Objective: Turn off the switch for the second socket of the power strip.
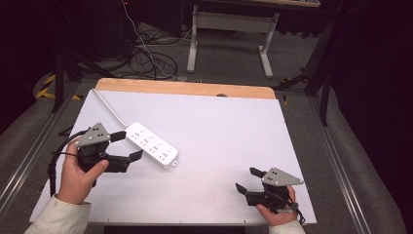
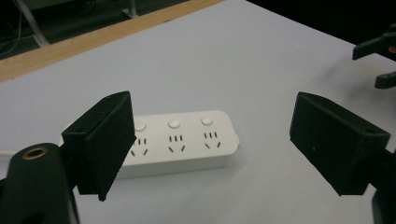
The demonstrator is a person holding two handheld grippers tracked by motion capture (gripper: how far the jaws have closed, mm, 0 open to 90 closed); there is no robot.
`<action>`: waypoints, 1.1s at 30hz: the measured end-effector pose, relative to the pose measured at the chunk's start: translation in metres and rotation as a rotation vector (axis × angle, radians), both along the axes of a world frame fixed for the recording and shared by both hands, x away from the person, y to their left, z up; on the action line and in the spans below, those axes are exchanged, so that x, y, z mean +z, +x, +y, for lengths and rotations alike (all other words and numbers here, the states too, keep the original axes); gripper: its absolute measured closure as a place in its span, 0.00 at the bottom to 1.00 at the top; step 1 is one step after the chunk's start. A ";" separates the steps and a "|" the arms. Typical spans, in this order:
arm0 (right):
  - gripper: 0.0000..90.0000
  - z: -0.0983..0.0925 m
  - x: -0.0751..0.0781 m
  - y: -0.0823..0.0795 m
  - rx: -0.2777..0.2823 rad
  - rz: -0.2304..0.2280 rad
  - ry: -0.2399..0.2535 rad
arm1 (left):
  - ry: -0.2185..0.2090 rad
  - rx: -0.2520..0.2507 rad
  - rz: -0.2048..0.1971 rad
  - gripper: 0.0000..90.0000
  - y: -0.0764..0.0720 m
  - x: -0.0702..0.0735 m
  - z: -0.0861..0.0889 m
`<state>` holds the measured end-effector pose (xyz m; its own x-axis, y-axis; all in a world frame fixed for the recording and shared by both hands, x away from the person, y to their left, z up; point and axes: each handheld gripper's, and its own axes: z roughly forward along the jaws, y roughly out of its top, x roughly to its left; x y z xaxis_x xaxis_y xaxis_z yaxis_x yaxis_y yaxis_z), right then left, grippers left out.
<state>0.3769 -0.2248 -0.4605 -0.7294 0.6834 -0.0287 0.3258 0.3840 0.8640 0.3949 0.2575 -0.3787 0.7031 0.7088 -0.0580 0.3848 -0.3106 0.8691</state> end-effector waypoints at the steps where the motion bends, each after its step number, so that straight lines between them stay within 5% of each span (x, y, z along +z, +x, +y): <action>1: 0.30 0.001 0.000 0.000 0.002 0.002 -0.001 | -0.016 -0.005 0.008 0.16 -0.002 -0.001 0.002; 11: 0.30 0.001 0.000 0.001 0.012 -0.001 0.002 | 0.031 -0.024 -0.018 0.12 -0.020 -0.022 0.016; 21: 0.30 0.002 0.000 0.001 0.016 -0.002 -0.002 | 0.019 -0.016 -0.069 0.11 -0.035 -0.049 0.030; 33: 0.30 0.002 0.000 0.001 0.016 -0.002 -0.002 | 0.056 -0.019 -0.075 0.11 -0.045 -0.076 0.036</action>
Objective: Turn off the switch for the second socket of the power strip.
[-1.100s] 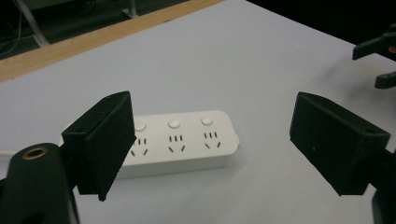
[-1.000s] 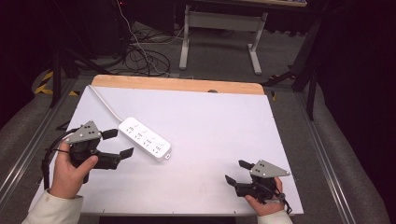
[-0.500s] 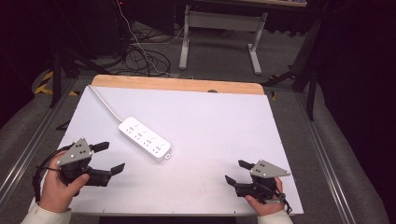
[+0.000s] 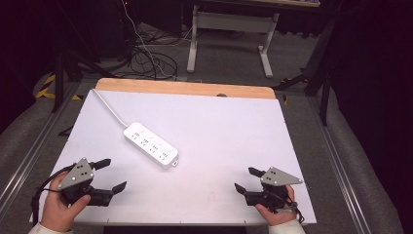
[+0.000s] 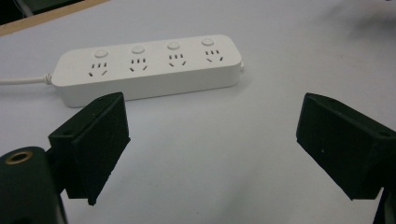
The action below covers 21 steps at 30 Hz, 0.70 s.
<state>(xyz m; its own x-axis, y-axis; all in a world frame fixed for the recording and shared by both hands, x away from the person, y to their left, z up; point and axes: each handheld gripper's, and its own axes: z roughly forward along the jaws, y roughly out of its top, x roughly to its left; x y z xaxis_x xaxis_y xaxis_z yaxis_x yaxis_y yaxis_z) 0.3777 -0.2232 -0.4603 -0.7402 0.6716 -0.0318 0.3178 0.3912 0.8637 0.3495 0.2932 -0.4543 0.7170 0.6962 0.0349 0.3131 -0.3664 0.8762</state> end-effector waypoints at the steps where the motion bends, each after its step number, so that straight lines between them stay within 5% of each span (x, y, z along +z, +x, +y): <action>1: 0.30 0.000 0.000 0.000 0.000 0.001 0.001 | 0.000 -0.005 0.007 0.11 0.000 -0.002 0.000; 5: 0.30 0.000 0.000 0.000 -0.001 0.001 0.003 | -0.072 -0.016 0.056 0.14 -0.002 -0.015 0.005; 7: 0.30 0.000 0.000 0.000 0.000 0.001 0.005 | -0.046 -0.001 0.039 0.14 -0.002 -0.020 0.008; 11: 0.30 0.000 0.000 0.000 0.002 0.001 0.005 | -0.079 0.008 0.048 0.14 -0.005 -0.031 0.011; 14: 0.30 0.000 0.000 0.000 0.002 0.002 0.007 | -0.036 0.002 0.032 0.14 -0.003 -0.035 0.013; 21: 0.30 0.000 0.000 0.000 0.004 0.001 0.006 | -0.013 0.037 0.003 0.14 -0.004 -0.032 0.012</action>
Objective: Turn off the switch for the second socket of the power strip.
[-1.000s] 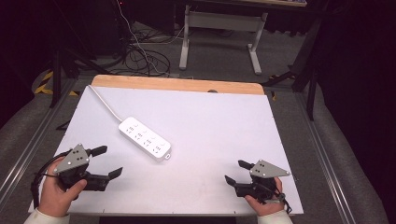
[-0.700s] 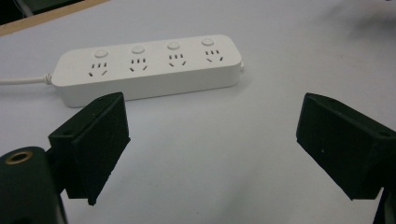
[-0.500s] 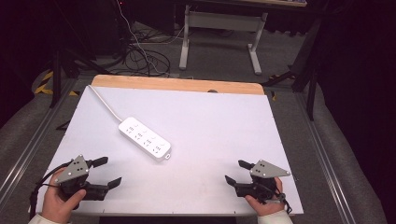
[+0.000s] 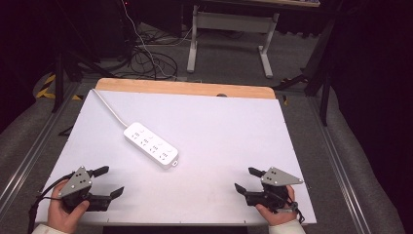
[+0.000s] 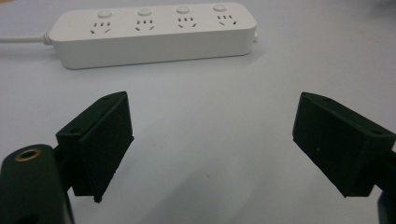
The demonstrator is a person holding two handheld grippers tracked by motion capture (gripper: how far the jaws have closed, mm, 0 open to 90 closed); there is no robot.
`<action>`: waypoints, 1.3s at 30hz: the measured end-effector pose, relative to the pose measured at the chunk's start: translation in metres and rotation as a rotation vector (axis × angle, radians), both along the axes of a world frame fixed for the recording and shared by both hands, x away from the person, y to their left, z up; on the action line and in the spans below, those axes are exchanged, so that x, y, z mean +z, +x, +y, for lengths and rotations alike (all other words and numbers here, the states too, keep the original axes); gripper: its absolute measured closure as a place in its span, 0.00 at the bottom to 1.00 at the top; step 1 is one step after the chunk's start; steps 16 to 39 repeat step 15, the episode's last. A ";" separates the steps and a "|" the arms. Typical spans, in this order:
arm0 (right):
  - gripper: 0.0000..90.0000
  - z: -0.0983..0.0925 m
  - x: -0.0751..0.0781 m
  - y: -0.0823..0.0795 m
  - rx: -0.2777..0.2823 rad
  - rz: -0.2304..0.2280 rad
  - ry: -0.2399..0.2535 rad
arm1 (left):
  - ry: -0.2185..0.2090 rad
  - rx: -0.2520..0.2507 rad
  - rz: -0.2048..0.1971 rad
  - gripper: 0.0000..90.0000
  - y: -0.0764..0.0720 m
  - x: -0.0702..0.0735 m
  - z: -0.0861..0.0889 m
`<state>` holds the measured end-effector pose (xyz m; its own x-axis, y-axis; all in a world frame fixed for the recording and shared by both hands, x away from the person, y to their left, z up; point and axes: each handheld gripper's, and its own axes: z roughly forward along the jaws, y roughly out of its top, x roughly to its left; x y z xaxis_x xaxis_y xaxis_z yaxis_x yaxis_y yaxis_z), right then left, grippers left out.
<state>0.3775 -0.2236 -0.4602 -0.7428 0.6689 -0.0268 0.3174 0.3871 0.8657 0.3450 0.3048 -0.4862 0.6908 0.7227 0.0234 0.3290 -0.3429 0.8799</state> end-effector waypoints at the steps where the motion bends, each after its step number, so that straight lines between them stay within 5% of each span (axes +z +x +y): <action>1: 0.30 0.000 0.000 0.000 0.000 0.000 0.000 | -0.002 0.004 0.012 0.14 -0.001 0.001 -0.001; 4: 0.30 0.000 0.000 0.000 0.001 -0.001 -0.001 | -0.029 -0.010 0.061 0.15 -0.001 0.006 -0.002; 14: 0.30 0.000 0.000 0.000 0.000 -0.001 -0.002 | 0.007 -0.026 -0.012 0.15 -0.001 0.007 0.001; 39: 0.30 0.000 0.000 0.001 0.001 -0.002 -0.002 | 0.000 -0.024 -0.011 0.15 -0.002 0.007 0.001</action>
